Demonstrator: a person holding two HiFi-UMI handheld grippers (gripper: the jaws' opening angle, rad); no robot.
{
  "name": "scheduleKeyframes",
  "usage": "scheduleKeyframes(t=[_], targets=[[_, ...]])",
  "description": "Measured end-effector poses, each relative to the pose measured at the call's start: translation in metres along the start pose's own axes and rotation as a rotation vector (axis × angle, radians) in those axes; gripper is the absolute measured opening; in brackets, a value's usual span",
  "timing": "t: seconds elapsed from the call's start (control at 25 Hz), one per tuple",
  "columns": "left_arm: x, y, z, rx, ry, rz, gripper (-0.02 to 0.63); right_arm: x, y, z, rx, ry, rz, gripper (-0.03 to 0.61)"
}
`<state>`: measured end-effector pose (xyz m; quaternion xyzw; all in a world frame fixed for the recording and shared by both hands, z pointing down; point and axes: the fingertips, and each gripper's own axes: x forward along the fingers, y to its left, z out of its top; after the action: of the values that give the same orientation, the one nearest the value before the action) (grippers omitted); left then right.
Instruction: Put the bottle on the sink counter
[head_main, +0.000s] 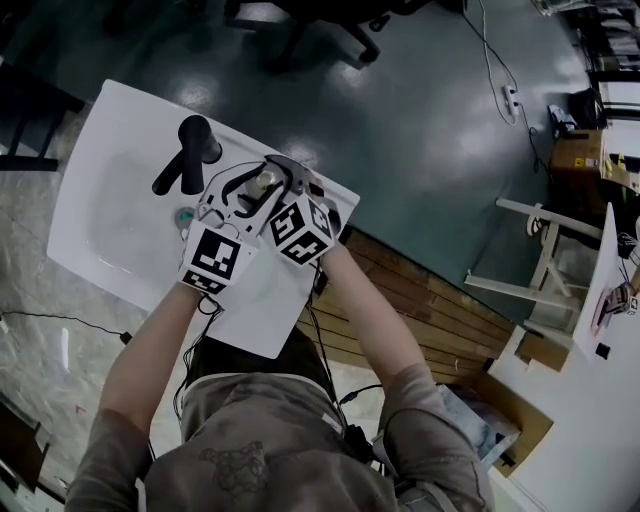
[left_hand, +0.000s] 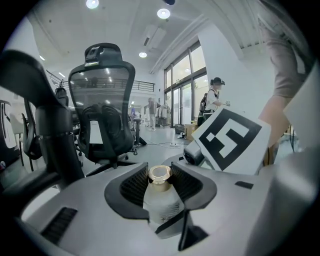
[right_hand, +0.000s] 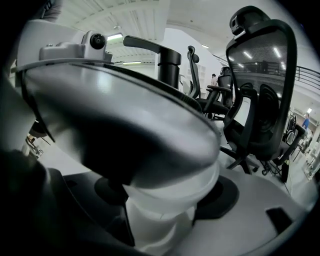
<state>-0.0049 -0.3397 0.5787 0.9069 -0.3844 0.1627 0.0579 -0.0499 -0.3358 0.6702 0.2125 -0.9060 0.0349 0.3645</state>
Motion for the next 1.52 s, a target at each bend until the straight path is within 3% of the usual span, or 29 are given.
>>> scheduleKeyframes(t=[0.32, 0.72, 0.92, 1.16, 1.52], targets=[[0.003, -0.009, -0.002, 0.074, 0.008, -0.003, 0.152, -0.007, -0.001, -0.006, 0.007, -0.008, -0.013, 0.318], [0.006, -0.008, -0.003, 0.071, -0.013, 0.015, 0.152, -0.022, -0.008, -0.016, 0.025, -0.031, -0.068, 0.318], [0.009, -0.008, -0.005, -0.008, 0.025, 0.013, 0.153, -0.032, -0.01, -0.02, 0.042, -0.043, -0.09, 0.318], [0.004, -0.009, -0.004, 0.022, 0.047, 0.044, 0.213, -0.048, -0.012, -0.025, 0.08, -0.039, -0.109, 0.318], [-0.013, -0.02, 0.012, 0.051, 0.011, 0.082, 0.225, -0.086, -0.015, -0.032, 0.132, -0.016, -0.148, 0.316]])
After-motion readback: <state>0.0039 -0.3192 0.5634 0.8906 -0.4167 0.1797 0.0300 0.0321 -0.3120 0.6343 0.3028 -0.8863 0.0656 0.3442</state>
